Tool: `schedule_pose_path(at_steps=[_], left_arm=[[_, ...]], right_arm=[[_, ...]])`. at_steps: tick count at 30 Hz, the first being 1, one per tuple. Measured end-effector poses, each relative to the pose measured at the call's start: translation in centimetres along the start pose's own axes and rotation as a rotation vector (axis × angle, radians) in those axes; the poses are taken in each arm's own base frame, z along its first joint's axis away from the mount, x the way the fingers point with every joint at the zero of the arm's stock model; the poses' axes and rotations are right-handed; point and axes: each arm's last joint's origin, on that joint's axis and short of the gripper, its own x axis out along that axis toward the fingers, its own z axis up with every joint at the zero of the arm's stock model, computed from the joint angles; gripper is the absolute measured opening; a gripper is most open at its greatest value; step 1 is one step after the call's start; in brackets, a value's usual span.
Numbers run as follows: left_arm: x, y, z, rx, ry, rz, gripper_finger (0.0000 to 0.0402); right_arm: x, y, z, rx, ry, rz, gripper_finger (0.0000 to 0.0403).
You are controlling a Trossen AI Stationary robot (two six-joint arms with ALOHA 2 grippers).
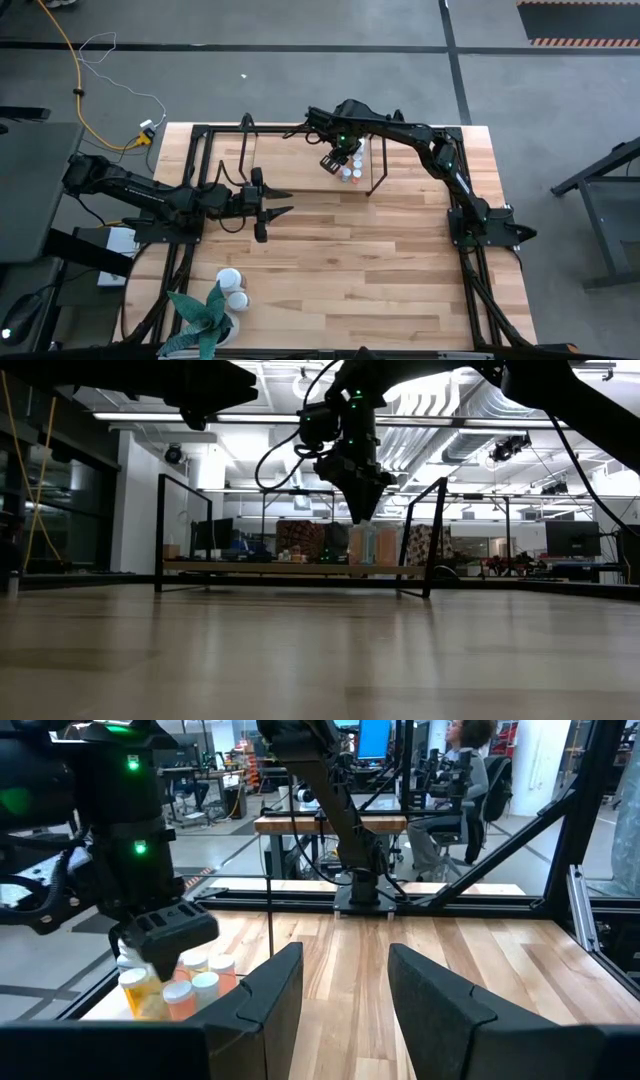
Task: Pick and place medicine bottles onto shelf by color
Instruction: Put the yellow pill bottle on the shelf
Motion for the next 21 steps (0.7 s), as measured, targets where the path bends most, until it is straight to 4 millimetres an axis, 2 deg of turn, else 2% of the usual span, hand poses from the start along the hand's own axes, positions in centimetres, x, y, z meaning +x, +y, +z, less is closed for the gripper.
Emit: schedule_pose_path(at_steps=[21], left_arm=[[0.00,0.00,-0.01,0.000,0.000,0.000,0.0140]], right_arm=[[0.03,-0.62,-0.44,0.034,0.064,0.003,0.0108]])
